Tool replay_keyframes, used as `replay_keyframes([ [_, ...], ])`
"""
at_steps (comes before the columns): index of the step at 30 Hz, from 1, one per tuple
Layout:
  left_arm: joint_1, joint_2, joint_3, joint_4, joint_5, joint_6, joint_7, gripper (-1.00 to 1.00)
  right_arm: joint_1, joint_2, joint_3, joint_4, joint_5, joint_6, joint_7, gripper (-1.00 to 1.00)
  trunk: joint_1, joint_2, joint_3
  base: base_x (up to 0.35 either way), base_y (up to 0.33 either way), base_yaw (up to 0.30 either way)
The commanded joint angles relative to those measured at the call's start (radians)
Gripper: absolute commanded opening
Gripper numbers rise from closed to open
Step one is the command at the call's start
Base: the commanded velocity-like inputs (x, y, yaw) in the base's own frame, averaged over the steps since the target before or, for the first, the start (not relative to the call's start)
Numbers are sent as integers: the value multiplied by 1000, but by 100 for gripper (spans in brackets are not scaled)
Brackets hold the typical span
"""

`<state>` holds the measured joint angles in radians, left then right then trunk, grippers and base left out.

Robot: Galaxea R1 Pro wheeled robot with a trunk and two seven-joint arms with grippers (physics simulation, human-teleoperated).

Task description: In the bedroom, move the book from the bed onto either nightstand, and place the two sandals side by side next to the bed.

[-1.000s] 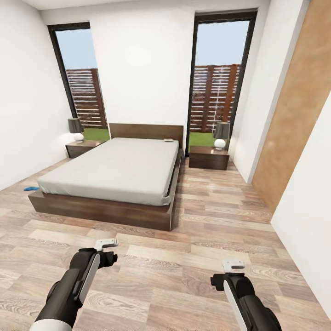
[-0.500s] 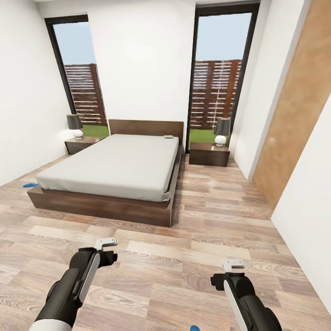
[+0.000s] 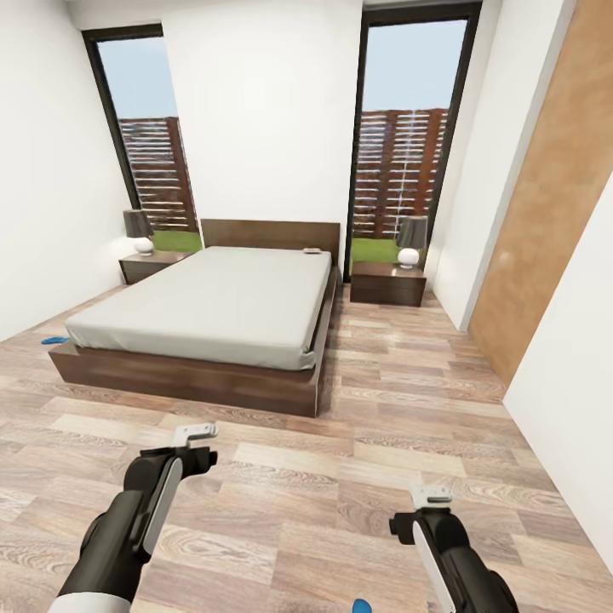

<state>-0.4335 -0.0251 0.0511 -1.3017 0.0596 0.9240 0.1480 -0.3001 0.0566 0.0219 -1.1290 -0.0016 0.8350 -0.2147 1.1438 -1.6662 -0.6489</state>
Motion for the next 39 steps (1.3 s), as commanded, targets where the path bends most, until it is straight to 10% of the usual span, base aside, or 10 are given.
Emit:
replay_keyframes([
  [1,-1,-4,1,-5,6,4,6,100,-7,0,1,16,-1,4,-4,100,4,-8,-4,0,0,0],
  [17,2,-31,-7,-37,5,3,7,100,-225,0,-3,542,-85,-216,7,100,65,-120,-54,0,0,0],
  [39,2,-33,-11,-32,5,4,9,100,-257,1,3,606,-95,-222,-2,100,150,-274,-132,0,0,0],
])
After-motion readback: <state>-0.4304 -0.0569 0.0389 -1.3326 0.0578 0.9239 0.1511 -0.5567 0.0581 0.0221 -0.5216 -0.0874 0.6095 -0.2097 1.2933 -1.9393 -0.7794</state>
